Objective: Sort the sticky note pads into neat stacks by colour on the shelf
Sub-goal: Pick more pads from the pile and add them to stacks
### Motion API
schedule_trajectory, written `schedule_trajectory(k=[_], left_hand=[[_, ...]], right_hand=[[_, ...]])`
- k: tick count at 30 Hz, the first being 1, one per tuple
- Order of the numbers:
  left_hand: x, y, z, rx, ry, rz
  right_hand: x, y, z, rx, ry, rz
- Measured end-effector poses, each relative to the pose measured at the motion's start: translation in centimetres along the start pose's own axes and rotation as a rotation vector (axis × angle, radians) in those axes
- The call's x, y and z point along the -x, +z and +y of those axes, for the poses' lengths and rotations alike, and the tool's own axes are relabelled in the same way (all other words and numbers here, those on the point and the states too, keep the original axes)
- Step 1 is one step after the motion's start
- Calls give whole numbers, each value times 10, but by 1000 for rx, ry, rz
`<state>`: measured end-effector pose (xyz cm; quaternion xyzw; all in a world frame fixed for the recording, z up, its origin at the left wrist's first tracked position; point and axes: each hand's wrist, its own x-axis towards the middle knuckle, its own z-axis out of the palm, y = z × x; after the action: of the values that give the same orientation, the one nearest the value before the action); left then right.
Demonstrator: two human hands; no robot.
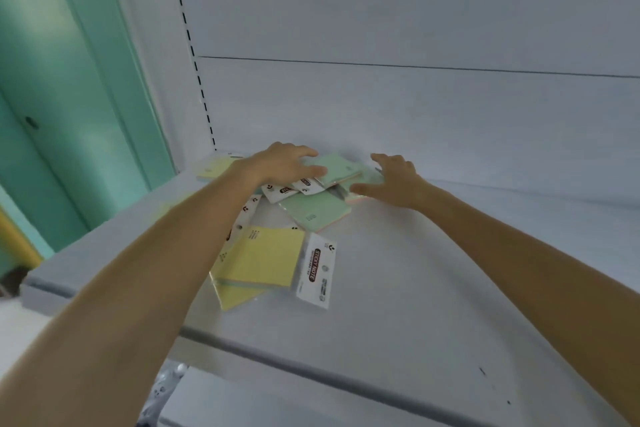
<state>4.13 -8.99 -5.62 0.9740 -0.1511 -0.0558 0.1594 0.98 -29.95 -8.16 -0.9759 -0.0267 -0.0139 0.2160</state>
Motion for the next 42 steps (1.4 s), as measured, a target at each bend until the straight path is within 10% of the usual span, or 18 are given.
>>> schedule_trajectory(k=[13,31,42], left_hand=[[-20,-1,28,-1,342,-233],[-30,9,43,-109,408,-179],[-24,20,47,-105,53,29]], right_hand=[[34,-10,30,-224,293,41],[35,-8,44,-448,222,381],[42,-10,46,-411,238,453]])
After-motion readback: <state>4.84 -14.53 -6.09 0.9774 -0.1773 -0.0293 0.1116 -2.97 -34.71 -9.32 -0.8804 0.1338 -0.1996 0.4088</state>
